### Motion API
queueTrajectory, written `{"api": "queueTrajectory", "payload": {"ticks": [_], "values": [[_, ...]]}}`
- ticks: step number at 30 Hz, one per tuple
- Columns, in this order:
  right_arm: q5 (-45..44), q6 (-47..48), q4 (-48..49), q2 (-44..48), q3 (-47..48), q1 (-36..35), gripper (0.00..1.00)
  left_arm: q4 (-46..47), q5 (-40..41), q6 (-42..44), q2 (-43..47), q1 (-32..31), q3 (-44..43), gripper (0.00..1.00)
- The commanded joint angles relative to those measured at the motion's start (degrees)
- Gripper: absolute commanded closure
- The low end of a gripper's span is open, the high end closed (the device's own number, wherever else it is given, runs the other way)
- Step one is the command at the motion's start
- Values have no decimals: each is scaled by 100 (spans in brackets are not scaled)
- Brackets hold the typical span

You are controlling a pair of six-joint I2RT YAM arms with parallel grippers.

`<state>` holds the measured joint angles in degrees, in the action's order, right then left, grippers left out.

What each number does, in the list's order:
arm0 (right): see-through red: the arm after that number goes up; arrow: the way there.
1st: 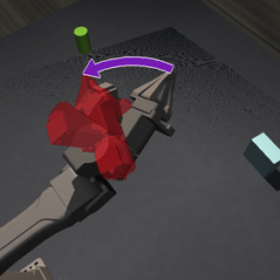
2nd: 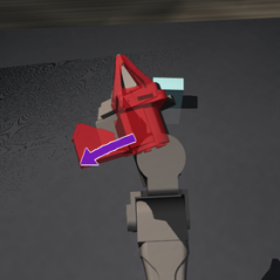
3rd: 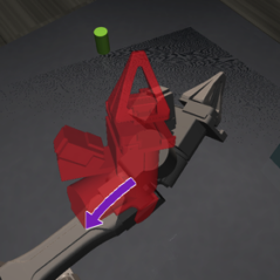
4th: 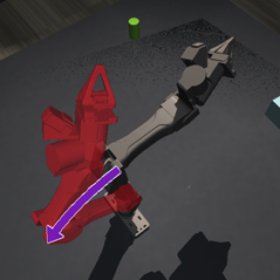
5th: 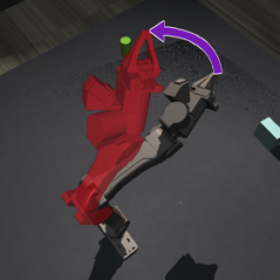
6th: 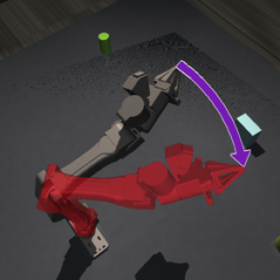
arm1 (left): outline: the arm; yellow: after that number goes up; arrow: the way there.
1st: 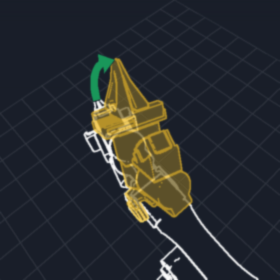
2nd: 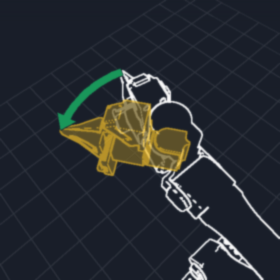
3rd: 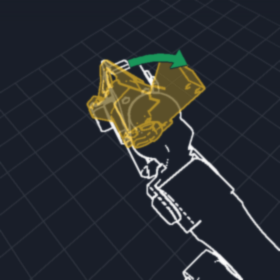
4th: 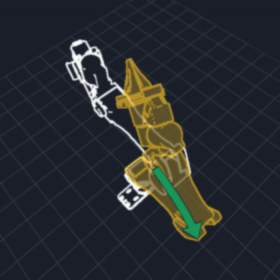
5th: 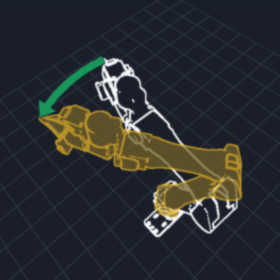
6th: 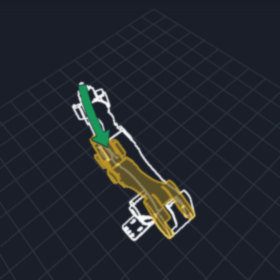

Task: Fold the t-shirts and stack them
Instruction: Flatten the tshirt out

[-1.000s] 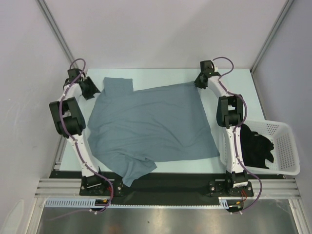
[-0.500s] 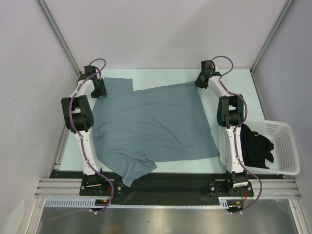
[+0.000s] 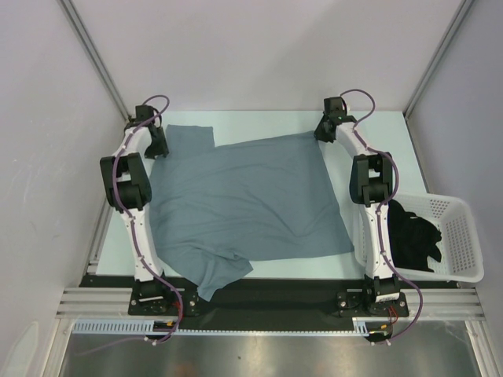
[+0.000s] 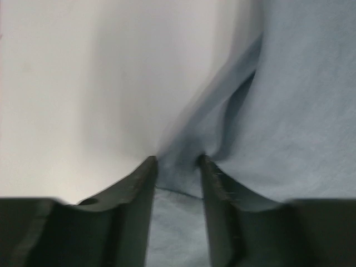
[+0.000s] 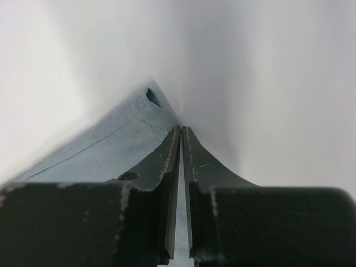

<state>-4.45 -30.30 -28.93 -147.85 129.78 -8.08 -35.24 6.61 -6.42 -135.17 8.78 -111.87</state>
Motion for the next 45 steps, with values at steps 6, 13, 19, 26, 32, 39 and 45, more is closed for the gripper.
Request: {"api": "queueTrajectory", "payload": {"ticks": [6,13,19,26,32,39,45], "values": [[-65,209,-693,125,-154,-1,88,-1377,-556,-342,-923,239,-1372,81],[-21,165,-676,178,-154,-1,88,-852,-617,-939,203,353,281,100],[-4,104,-614,186,-119,-1,87,-1548,-1134,-1291,-1205,580,-2149,100],[-3,157,-658,301,-268,-18,87,-450,-1276,-1143,139,511,260,98],[-3,139,-614,318,-286,-19,86,-1094,-1338,-1380,-1035,573,-1771,98],[-4,165,-676,362,-268,-19,86,49,-1144,-1766,446,599,327,96],[-30,236,-658,415,-365,17,85,201,-444,-2223,693,652,543,99]]}}
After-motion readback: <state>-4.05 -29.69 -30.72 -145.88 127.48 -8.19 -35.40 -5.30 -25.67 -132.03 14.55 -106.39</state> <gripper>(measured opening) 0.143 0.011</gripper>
